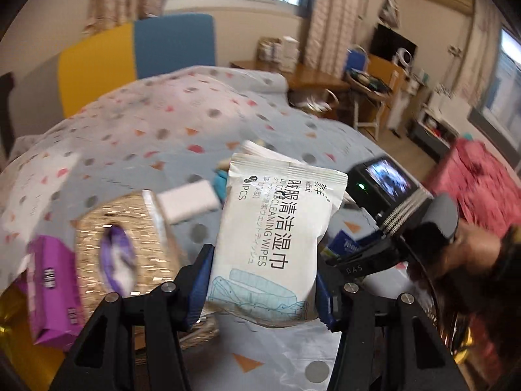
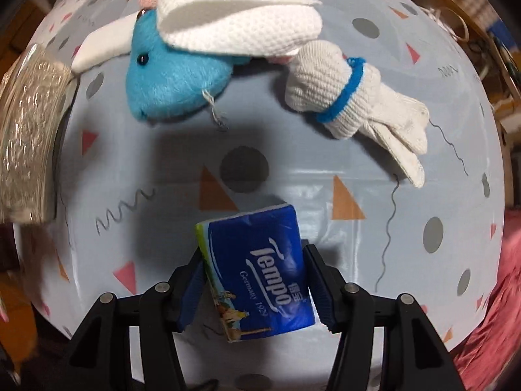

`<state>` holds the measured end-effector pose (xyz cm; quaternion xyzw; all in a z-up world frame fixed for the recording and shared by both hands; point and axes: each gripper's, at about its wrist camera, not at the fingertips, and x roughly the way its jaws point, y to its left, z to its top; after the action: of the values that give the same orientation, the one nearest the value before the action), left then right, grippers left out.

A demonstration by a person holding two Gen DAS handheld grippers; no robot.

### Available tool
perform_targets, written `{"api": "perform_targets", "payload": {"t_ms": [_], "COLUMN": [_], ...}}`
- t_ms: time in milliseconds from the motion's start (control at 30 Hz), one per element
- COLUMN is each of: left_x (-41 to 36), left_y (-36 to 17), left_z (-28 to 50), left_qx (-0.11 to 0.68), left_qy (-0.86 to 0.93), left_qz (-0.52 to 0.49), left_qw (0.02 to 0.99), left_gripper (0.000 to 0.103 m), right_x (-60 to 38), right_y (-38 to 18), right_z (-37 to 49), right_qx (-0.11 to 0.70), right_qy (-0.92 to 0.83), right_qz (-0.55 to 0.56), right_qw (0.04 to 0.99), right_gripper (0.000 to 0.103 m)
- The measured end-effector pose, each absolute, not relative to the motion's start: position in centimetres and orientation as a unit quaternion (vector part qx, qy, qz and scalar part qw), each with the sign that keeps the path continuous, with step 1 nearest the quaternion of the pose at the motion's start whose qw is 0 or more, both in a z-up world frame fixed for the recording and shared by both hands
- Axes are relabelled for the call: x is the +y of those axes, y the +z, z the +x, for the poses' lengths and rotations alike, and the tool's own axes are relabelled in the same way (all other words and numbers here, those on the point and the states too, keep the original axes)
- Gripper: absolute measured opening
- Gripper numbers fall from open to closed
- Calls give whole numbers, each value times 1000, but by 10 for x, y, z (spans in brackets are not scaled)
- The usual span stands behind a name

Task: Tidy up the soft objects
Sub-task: 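Grasp the wipes pack with the left gripper while the right gripper grasps the Tempo pack, then carry the wipes pack into the gold tray and open the left gripper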

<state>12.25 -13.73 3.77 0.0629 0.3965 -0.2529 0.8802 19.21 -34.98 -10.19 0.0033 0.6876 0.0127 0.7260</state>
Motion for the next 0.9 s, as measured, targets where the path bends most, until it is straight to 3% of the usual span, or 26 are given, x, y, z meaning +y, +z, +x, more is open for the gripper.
{"api": "perform_targets", "payload": {"t_ms": [500, 700, 900], "left_x": [22, 104, 154], "left_y": [105, 83, 21], "left_z": [118, 120, 125], "left_qx": [326, 333, 394], "left_qy": [-119, -21, 49], "left_qz": [-65, -90, -121], "left_qw": [936, 938, 910], "left_gripper": [56, 56, 56], "right_x": [-312, -288, -273], "right_y": [-112, -111, -119], "right_z": [212, 192, 174], "right_qx": [667, 613, 604], "right_qy": [-38, -74, -73], "right_qz": [53, 73, 58], "right_qw": [742, 784, 792], "right_gripper": [61, 64, 64]}}
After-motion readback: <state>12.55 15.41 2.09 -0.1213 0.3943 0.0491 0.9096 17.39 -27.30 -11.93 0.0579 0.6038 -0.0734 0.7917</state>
